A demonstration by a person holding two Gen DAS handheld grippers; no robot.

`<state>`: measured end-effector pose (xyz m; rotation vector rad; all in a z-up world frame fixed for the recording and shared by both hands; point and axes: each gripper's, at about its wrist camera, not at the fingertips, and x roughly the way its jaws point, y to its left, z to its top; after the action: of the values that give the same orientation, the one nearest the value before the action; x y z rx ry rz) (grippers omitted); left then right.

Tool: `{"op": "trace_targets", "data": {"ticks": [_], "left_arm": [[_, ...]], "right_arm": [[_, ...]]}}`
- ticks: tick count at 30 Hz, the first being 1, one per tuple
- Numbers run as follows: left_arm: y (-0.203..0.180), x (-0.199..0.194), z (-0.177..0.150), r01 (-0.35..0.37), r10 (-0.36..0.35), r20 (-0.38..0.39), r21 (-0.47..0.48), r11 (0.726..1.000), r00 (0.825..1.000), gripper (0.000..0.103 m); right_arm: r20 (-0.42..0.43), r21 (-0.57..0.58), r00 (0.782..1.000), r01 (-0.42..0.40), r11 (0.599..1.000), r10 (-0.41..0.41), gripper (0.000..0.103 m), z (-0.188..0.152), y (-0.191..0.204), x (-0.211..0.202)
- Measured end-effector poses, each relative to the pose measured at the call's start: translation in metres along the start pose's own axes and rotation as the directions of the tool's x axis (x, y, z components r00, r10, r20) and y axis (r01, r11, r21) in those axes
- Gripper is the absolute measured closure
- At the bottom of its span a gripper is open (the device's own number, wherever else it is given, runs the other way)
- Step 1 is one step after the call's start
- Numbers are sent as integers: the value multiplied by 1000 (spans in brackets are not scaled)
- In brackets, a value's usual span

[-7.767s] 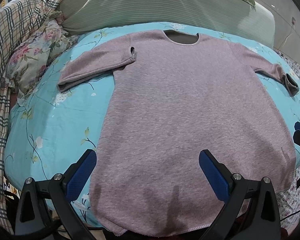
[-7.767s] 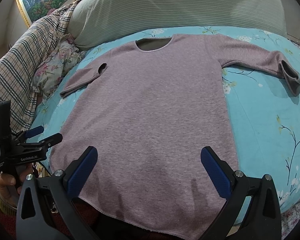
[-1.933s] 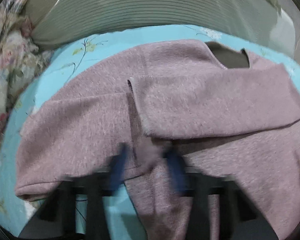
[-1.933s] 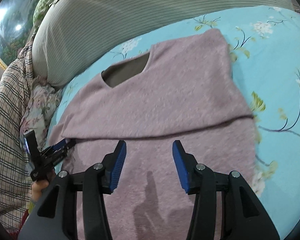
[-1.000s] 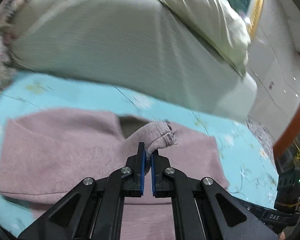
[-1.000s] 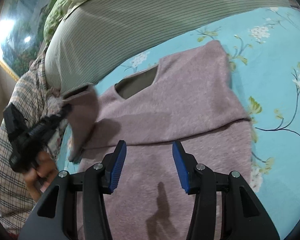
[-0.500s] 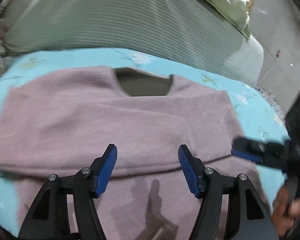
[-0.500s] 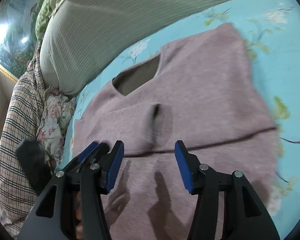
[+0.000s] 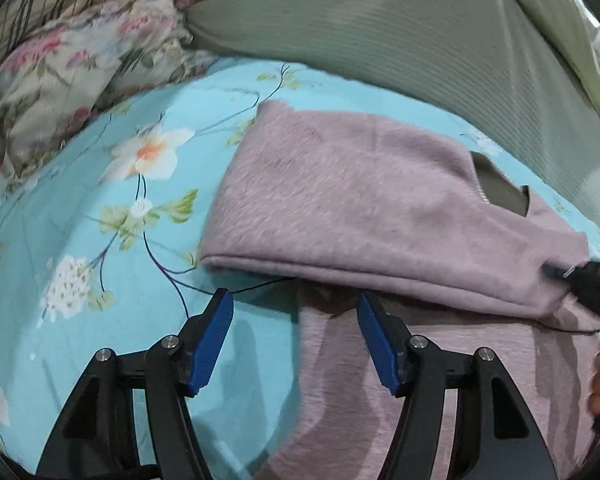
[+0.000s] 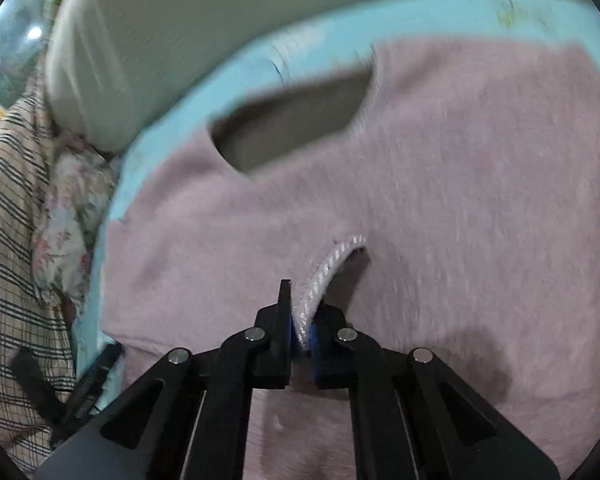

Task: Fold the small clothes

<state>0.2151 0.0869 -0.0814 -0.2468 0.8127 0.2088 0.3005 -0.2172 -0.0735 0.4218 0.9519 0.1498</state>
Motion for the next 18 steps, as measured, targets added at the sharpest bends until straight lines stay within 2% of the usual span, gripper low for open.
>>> {"op": "trace_targets", "data": {"ticks": [1, 4, 6, 8, 13, 16, 18], "left_arm": [[0, 3, 0, 3, -3, -6, 0, 1000, 1000, 39], [-3, 11, 6, 1, -1, -16, 20, 1000, 1000, 39], [-10, 19, 17, -3, 3, -18, 29, 1000, 1000, 39], [-12, 25, 26, -9, 9, -14, 15, 1000, 1000, 39], [-10, 35, 34, -27, 27, -26, 8, 1000, 999, 43], [-11, 39, 30, -24, 26, -48, 42, 999, 999, 44], [-14, 37, 30, -23, 26, -40, 58, 998, 999, 45]], "right_arm": [[76, -9, 997, -11, 1000, 12, 96, 8, 3, -27], [213, -8, 977, 10, 1000, -8, 96, 27, -3, -79], [256, 16, 965, 46, 999, -49, 96, 33, -20, -100], [255, 44, 962, 93, 995, -102, 96, 32, -40, -105], [187, 151, 951, 219, 964, -245, 96, 10, -105, -95], [158, 176, 941, 273, 946, -301, 96, -1, -126, -88], [174, 189, 931, 288, 939, -321, 96, -2, -130, -92]]}}
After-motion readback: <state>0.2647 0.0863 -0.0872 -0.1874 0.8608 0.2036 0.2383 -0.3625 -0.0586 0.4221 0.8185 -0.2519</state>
